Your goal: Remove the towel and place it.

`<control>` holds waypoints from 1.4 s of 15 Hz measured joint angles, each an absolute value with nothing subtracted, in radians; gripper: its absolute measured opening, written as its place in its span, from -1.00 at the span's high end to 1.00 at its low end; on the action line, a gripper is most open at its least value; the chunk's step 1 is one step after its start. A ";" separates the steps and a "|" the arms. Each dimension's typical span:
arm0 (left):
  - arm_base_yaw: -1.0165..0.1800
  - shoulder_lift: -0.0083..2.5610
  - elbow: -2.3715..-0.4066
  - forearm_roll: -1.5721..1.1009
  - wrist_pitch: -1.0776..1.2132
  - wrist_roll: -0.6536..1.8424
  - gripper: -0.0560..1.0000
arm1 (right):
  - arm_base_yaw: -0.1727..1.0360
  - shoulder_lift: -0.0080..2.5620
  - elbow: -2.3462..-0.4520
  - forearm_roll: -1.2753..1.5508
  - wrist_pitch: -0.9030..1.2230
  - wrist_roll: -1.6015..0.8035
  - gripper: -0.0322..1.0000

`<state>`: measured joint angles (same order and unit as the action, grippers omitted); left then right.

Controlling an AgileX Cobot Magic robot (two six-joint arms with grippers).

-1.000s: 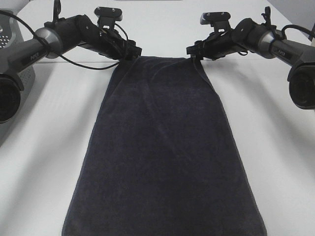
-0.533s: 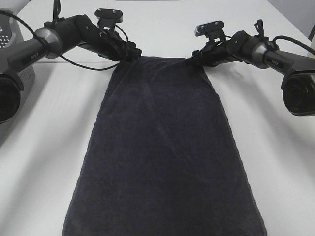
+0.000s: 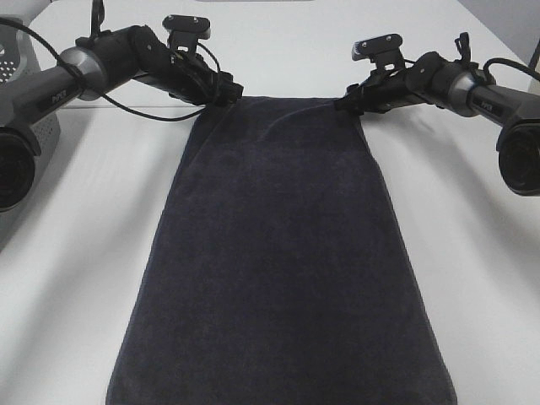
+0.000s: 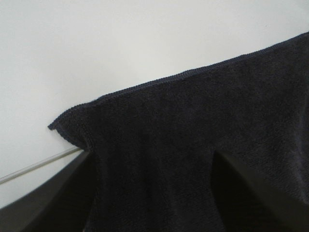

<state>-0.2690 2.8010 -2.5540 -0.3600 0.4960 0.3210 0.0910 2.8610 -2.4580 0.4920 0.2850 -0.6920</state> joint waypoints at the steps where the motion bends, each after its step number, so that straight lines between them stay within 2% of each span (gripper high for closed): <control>1: -0.269 2.801 -2.554 -0.360 0.496 0.321 -0.32 | 0.082 2.861 -2.458 0.492 0.285 -0.692 -0.16; 10: -0.269 2.801 -2.554 -0.360 0.496 0.321 -0.32 | 0.052 2.838 -2.458 0.520 0.289 -0.609 -0.16; 21: -0.269 2.801 -2.554 -0.372 0.516 0.320 -0.32 | 0.052 2.848 -2.458 0.604 0.262 -0.640 -0.16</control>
